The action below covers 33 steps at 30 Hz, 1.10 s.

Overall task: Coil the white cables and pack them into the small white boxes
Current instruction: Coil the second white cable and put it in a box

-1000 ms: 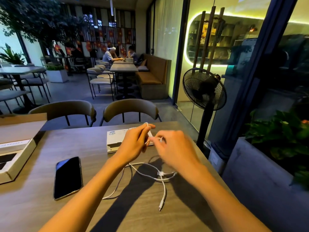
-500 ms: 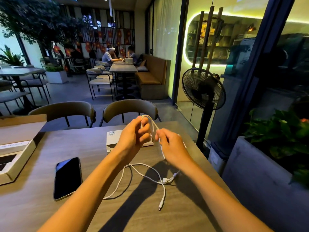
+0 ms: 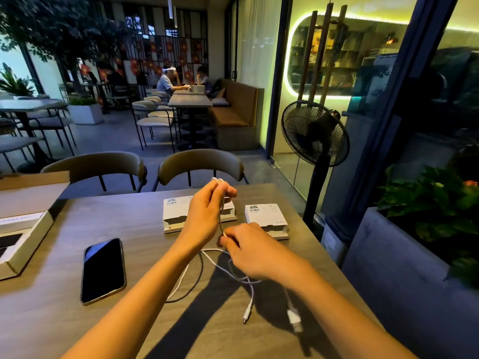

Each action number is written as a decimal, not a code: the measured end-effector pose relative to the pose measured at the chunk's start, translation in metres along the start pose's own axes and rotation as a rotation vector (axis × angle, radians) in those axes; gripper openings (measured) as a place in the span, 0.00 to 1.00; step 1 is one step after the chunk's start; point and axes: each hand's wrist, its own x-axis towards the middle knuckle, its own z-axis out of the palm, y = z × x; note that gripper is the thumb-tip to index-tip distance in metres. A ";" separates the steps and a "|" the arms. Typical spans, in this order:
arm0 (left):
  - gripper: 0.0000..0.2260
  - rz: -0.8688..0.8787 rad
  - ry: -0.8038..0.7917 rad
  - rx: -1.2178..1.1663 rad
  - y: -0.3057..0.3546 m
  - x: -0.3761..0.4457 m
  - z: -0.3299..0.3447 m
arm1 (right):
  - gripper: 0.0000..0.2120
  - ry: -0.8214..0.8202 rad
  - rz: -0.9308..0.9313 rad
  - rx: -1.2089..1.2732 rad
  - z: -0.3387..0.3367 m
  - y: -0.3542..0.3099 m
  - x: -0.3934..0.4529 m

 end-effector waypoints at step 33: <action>0.10 0.092 -0.156 0.215 -0.015 0.008 -0.022 | 0.07 -0.128 -0.144 0.209 0.019 0.023 0.007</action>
